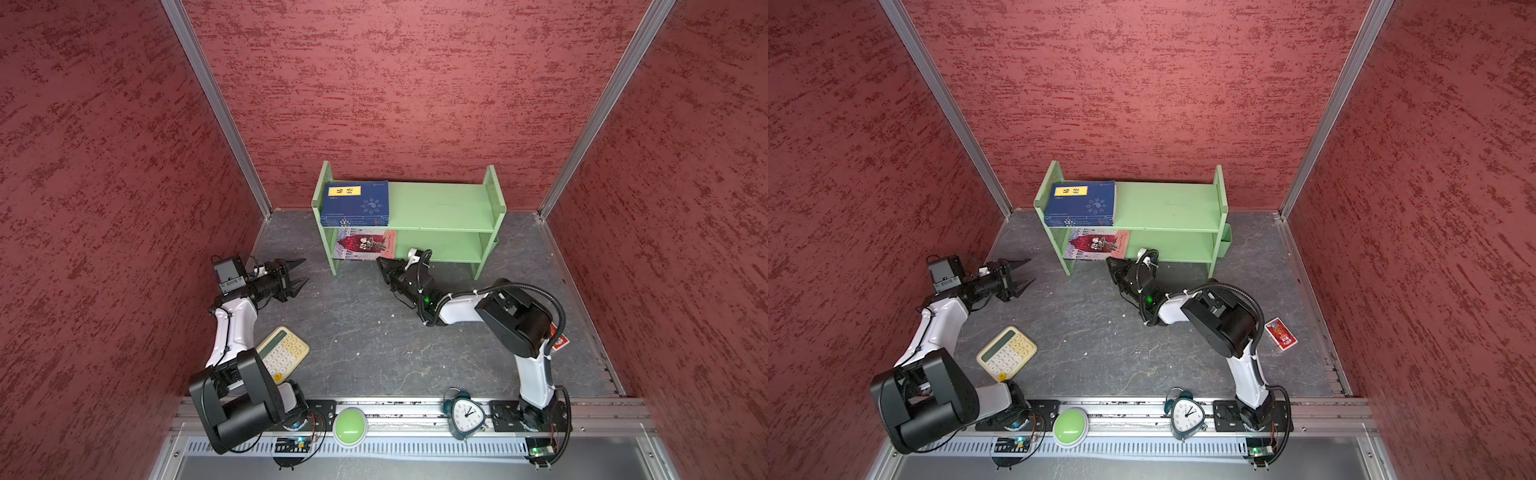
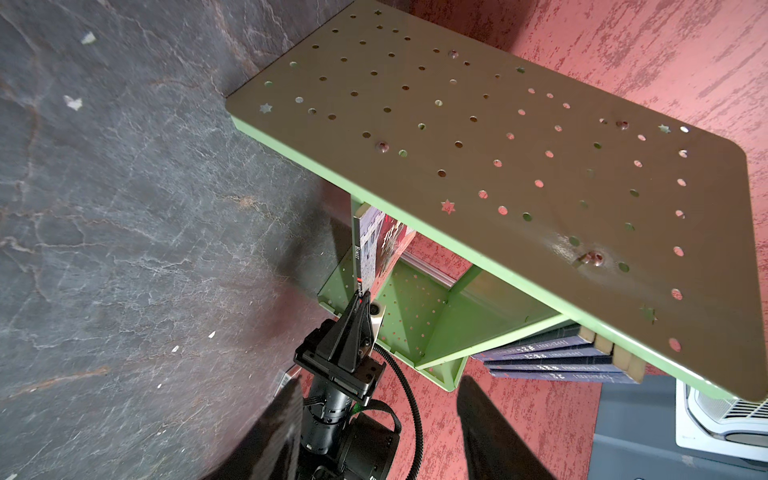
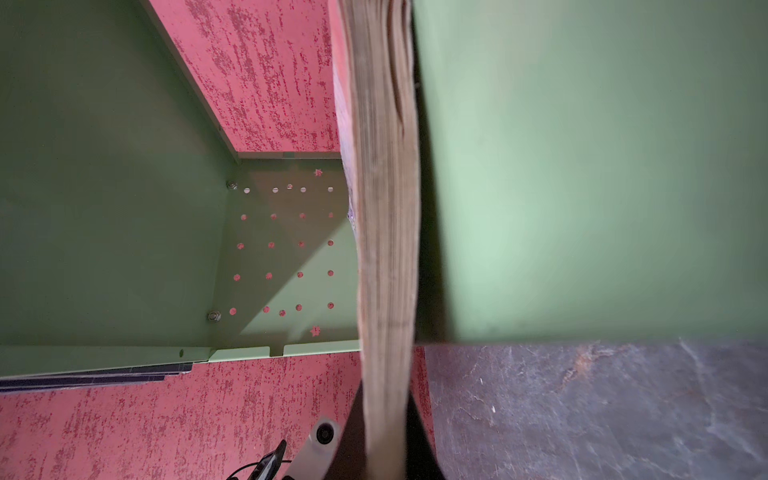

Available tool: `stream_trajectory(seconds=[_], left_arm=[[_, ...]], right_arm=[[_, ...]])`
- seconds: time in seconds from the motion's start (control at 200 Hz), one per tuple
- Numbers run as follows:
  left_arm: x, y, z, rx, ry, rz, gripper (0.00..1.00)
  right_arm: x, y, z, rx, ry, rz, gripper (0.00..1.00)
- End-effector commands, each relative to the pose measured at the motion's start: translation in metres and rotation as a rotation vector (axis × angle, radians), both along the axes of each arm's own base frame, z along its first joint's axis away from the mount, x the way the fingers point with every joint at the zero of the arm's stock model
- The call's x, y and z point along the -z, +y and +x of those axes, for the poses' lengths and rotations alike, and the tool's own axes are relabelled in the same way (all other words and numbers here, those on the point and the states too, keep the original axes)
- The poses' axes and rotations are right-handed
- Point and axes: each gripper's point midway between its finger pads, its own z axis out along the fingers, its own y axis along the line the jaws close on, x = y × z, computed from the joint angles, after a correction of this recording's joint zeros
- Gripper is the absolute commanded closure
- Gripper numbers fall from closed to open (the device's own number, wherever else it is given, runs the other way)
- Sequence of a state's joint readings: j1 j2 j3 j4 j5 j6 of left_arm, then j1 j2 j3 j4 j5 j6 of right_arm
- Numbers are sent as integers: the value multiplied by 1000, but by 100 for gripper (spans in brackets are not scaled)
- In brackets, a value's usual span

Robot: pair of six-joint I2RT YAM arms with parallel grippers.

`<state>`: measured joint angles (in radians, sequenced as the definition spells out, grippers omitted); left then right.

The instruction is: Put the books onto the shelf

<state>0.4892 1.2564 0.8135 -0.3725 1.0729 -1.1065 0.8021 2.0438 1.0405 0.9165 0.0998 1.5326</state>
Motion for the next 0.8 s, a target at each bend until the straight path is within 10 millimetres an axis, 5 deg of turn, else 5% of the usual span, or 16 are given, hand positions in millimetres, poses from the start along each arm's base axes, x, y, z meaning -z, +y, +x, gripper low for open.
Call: stream_trajectory(seconds=[0.0, 0.796], left_arm=[[-5, 1, -1, 0, -29, 3, 40], [-3, 2, 0, 1, -25, -11, 40]], right_arm=[[-7, 5, 3, -2, -13, 37, 94], [-7, 12, 9, 4, -5, 53, 93]])
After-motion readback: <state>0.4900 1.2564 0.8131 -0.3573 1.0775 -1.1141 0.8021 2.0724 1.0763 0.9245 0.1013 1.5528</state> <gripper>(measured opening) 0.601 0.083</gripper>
